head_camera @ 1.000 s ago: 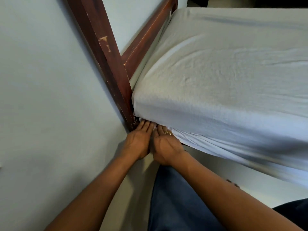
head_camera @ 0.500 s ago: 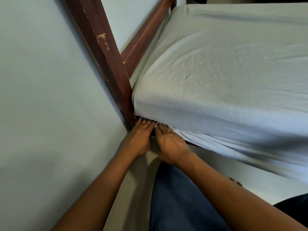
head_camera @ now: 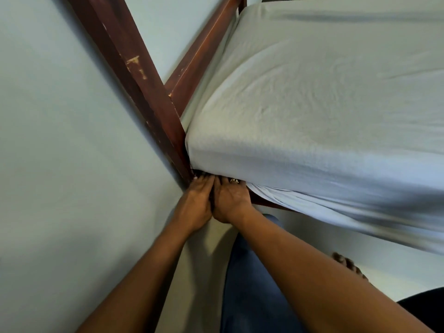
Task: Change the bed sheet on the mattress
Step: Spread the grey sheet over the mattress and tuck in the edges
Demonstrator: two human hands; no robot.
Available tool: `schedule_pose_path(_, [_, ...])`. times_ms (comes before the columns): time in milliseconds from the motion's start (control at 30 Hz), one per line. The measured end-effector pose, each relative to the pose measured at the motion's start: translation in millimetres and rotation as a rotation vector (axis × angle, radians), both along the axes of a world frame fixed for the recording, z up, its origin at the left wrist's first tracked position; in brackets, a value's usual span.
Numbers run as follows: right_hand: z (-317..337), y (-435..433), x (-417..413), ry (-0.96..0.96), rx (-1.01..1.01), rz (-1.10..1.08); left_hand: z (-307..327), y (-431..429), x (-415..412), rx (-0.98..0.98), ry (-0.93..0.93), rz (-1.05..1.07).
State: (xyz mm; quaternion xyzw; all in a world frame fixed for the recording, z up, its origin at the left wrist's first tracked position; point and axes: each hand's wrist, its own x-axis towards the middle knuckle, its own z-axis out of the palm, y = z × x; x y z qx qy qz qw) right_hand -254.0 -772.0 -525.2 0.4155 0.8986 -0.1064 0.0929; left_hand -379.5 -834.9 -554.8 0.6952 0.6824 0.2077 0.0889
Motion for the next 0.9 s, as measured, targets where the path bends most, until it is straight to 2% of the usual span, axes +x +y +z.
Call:
schedule_pose_path(133, [9,-23,56,0.090,0.039,0.068,-7,22,0,-0.185,0.273,-0.016])
schedule_pose_path(233, [6,-34,103,0.059,0.099,-0.090,-9,22,16,-0.219,0.373,0.068])
schedule_pose_path(333, [-4,-18,121,0.046,0.104,-0.184,19,16,41,-0.117,0.345,0.099])
schedule_pose_path(433, [-6,-3,113,0.063,0.034,-0.239,34,6,77,0.040,0.179,-0.154])
schedule_pose_path(467, [-6,-1,112,0.067,0.020,-0.249,34,7,88,0.013,0.158,-0.250])
schedule_pose_path(533, [-2,-2,116,0.082,0.010,-0.227,28,13,100,-0.140,0.155,-0.289])
schedule_pose_path(667, [5,-30,142,0.147,0.076,-0.180,12,17,108,-0.227,0.402,-0.238])
schedule_pose_path(733, [4,-39,164,0.157,0.119,-0.287,20,17,120,-0.254,0.447,-0.207])
schedule_pose_path(800, [4,-32,185,0.119,0.101,-0.334,35,26,137,-0.235,0.411,-0.194])
schedule_pose_path(900, [-4,-13,197,0.084,0.032,-0.293,36,33,164,-0.209,0.304,-0.337])
